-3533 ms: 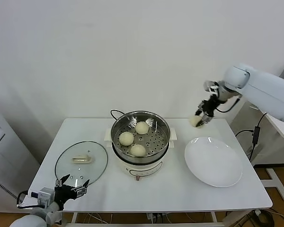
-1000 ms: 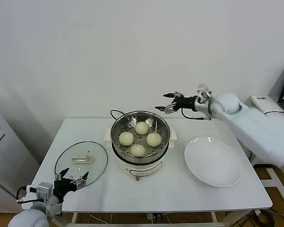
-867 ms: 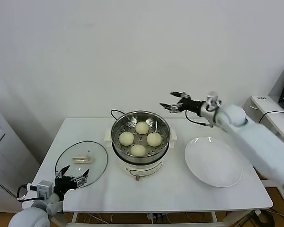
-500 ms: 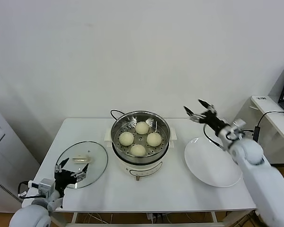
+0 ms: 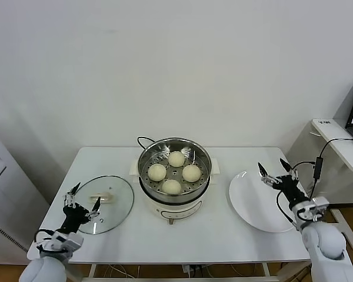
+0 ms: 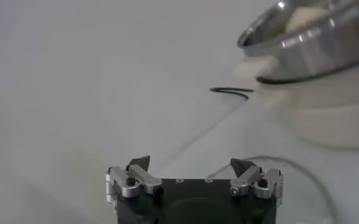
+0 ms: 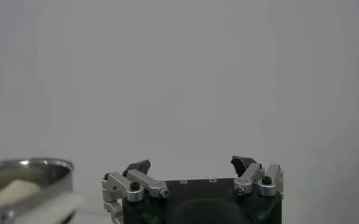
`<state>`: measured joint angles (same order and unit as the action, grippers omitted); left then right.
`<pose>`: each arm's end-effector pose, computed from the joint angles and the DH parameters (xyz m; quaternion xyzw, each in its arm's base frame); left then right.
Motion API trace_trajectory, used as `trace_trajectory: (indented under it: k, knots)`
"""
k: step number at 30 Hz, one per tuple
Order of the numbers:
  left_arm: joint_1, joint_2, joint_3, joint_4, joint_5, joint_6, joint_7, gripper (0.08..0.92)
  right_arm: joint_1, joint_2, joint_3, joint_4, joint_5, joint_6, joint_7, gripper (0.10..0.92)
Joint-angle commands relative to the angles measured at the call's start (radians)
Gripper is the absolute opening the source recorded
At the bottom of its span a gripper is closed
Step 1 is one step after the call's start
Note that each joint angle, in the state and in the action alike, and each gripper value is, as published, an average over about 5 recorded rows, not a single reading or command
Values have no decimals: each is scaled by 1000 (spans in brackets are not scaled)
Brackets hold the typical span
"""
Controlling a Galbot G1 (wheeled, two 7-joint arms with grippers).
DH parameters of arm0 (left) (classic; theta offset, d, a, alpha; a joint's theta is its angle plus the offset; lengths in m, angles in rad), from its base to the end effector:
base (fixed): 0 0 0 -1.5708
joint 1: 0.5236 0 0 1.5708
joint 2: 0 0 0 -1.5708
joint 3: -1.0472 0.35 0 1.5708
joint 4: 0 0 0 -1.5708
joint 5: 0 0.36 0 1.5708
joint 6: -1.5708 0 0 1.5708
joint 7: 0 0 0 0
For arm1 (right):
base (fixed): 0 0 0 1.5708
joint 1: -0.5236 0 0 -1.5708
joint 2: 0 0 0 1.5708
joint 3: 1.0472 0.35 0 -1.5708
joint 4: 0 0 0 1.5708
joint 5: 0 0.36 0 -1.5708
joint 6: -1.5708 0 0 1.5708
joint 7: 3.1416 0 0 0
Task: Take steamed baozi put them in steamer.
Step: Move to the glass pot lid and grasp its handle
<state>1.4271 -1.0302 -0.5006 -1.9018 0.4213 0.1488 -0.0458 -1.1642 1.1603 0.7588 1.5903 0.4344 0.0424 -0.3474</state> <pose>0.2405 0.1132 -0.3155 -0.0531 -0.8891 -0.4506 0.0603 0.3148 -0.2138 -0.3200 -0.0699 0.9974 -0.0010 0.0200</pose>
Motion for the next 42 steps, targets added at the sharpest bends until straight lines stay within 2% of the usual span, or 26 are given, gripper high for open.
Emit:
trace_trajectory:
  k: [1, 6, 12, 28, 42]
  knots:
    - [-46, -98, 19, 205, 858, -180, -71, 823, -107, 107, 97, 20, -100, 22, 4, 823]
    - [-66, -143, 4, 269, 998, -185, -122, 823, -100, 119, 89, 6, -110, 29, -4, 823]
    - [-85, -173, -11, 306, 1045, -179, -151, 823, -85, 123, 72, -16, -128, 42, -16, 823]
    - [-159, -208, -13, 402, 990, -178, -166, 823, -75, 130, 47, -45, -186, 72, -46, 823]
    - [-271, -217, -4, 469, 955, -157, -159, 823, -83, 138, 47, -47, -196, 80, -59, 823]
